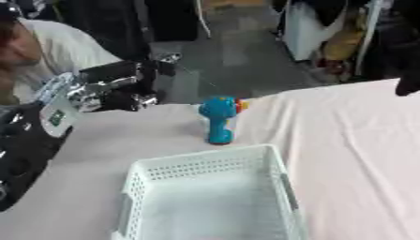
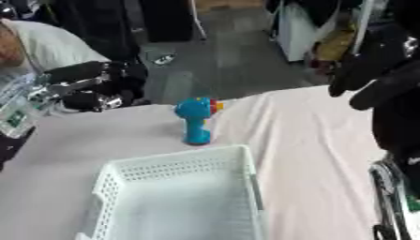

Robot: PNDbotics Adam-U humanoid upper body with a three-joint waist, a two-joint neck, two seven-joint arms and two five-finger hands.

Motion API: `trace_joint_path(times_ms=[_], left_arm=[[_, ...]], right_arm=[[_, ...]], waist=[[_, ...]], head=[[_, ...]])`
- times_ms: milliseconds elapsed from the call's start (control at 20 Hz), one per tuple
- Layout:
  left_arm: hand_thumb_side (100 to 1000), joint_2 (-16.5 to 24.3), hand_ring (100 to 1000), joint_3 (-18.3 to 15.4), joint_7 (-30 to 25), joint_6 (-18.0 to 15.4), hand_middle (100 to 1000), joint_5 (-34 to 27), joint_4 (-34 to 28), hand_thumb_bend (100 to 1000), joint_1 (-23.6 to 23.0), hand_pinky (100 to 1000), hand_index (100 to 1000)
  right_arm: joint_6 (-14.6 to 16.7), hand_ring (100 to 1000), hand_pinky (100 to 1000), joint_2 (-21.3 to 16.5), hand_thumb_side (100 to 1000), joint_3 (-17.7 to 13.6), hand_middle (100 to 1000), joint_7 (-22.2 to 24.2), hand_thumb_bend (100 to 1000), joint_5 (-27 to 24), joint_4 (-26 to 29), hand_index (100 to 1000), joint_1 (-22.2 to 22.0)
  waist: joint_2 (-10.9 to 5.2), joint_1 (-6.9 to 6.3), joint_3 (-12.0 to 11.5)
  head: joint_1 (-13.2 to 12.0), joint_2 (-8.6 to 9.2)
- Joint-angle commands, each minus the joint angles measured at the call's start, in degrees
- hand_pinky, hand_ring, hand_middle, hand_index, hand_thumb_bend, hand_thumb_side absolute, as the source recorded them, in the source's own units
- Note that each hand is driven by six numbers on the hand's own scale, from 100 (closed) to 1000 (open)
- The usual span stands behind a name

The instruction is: Pick up objects on the table and place them in the box.

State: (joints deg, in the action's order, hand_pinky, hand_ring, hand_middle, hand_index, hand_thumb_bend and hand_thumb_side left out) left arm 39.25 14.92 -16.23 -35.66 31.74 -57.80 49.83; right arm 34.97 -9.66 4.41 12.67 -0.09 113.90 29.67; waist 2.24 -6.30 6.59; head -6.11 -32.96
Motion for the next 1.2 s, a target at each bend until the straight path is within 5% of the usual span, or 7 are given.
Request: trace_joint_path(times_ms=[50, 750, 1200], left_arm=[[1000, 0.7, 941, -1.1, 0.2, -0.8, 1000, 0.7, 0.7, 893, 1.5, 1000, 1000], [1000, -1.7, 967, -3.1, -0.5, -1.9, 1000, 4.3, 6.6, 906, 2.3, 1000, 1000], [1000, -2.4, 1000, -5.6, 2.0, -3.8, 1000, 8.2, 11.0, 922, 4.1, 1000, 1000]], right_arm=[[0.0, 427, 324, 0.2, 1000, -0.1, 451, 0.0, 100, -0.1, 0.7, 494, 1.1], [0.1, 426, 323, 1.1, 1000, 0.1, 449, 0.5, 100, -0.5, 0.7, 494, 1.9], [0.5, 425, 323, 1.4, 1000, 0.2, 448, 0.9, 100, -0.8, 0.7, 494, 3.2]], waist=[[-0.52, 0.29, 0.1], [0.77, 0.26, 1.2], [2.6, 0.14, 2.9]], head=[[-0.3, 0.7], [-2.3, 1.56], [-2.3, 4.23]])
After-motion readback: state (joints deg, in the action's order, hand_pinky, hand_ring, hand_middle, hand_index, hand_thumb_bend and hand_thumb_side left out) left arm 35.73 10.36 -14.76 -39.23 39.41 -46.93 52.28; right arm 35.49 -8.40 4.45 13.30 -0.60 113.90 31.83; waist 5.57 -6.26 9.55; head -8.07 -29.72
